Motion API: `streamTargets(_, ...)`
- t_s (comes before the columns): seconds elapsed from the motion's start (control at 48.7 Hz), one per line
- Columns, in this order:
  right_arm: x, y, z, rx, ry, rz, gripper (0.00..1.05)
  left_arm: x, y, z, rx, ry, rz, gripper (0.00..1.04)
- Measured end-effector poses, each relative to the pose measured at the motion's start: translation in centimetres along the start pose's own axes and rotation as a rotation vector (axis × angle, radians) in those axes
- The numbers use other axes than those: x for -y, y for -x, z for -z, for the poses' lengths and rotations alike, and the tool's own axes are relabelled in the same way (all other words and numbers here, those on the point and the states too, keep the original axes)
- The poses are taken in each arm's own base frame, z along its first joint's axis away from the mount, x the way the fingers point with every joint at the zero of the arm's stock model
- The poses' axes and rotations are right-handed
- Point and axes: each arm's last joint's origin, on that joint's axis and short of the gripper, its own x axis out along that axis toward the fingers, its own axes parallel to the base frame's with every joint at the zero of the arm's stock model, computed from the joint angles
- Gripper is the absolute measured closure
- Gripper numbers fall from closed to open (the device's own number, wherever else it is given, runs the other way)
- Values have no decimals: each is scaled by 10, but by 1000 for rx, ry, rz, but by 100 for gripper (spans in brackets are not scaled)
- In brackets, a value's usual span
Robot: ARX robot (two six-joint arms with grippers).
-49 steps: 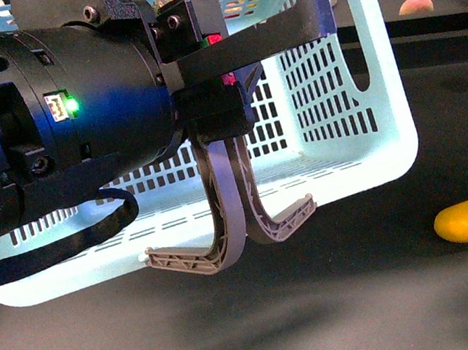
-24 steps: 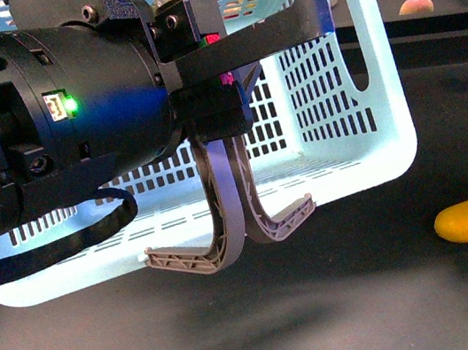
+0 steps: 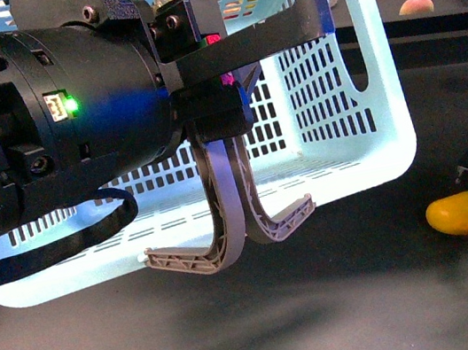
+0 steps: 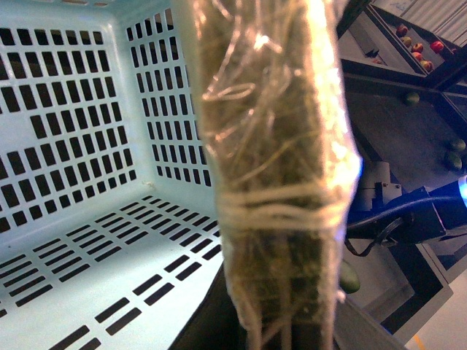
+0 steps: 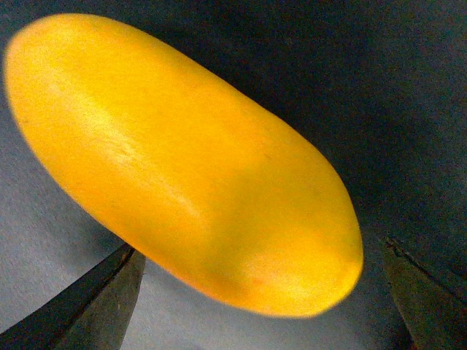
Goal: Pick mango with right arm and hold basket with left
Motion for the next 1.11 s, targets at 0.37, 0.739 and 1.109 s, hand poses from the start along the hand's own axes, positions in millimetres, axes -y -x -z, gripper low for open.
streamTargets(0.37,-6,-22,-30,69,-17,-34,8,0,0,0,0,0,0,96)
streamTargets(0.739,-10,-33,-24,46,-120,-22,42,0,0,0,0,0,0,96)
streamTargets(1.109,1,20,-27,176,-288,68,50,0,0,0,-1,0,0,96)
